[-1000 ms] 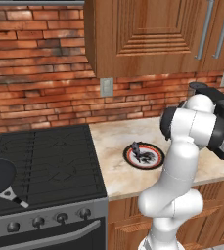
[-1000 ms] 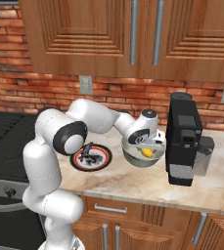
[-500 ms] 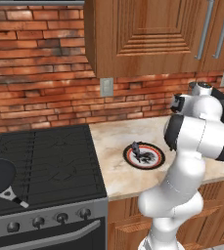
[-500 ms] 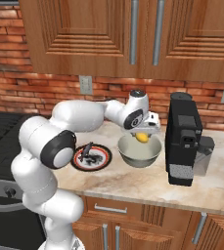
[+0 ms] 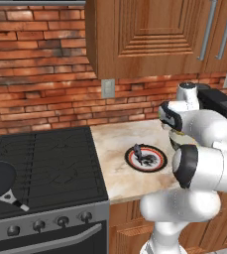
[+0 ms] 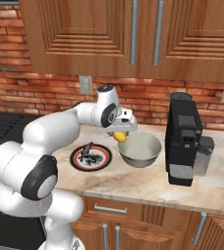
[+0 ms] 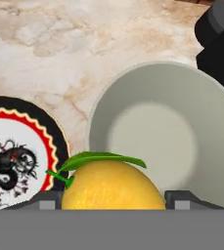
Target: Place the fish on the plate and place the lemon on the same plate.
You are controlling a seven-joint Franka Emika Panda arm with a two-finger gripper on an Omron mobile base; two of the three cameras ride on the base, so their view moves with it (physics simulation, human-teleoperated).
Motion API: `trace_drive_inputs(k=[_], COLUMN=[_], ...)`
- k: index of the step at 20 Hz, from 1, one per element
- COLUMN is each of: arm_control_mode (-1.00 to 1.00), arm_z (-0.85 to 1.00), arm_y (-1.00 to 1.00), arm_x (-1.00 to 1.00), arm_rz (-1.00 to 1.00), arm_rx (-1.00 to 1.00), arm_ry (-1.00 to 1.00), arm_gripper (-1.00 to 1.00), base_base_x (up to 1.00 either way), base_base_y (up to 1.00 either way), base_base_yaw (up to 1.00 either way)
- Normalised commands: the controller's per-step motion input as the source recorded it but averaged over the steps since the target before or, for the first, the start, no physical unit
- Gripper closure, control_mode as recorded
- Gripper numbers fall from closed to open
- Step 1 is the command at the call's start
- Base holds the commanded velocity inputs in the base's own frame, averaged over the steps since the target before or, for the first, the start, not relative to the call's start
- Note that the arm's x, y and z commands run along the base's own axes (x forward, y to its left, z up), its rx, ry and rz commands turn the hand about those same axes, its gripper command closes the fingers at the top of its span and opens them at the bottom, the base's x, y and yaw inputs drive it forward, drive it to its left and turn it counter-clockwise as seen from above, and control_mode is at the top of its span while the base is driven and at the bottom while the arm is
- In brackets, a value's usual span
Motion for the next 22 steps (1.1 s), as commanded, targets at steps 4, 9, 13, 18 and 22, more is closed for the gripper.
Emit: trace_drive_inputs(k=[4, 9, 13, 18, 22], arm_control_mode=[-1.0, -1.0, -1.0, -1.0, -1.0], arm_z=[0.07, -0.01, -0.14, 0.08, 0.11], arm_y=[1.0, 1.0, 0.86, 0.1, -0.19], arm_x=[-0.62, -0.27, 0.0, 0.06, 0.28], arm_rz=[-0.01, -0.03, -0.05, -0.23, -0.23], arm_rx=[-0.06, -0.03, 0.0, 0.02, 0.12], arm_ry=[-0.18, -0.06, -0.06, -0.04, 0.02], arm_gripper=[1.0, 1.0, 1.0, 1.0, 1.0], base_base_x=[0.0, 0.0, 0.0, 0.0, 0.0], base_base_y=[0.0, 0.0, 0.0, 0.0, 0.0], base_base_yaw=[0.0, 0.0, 0.0, 0.0, 0.0])
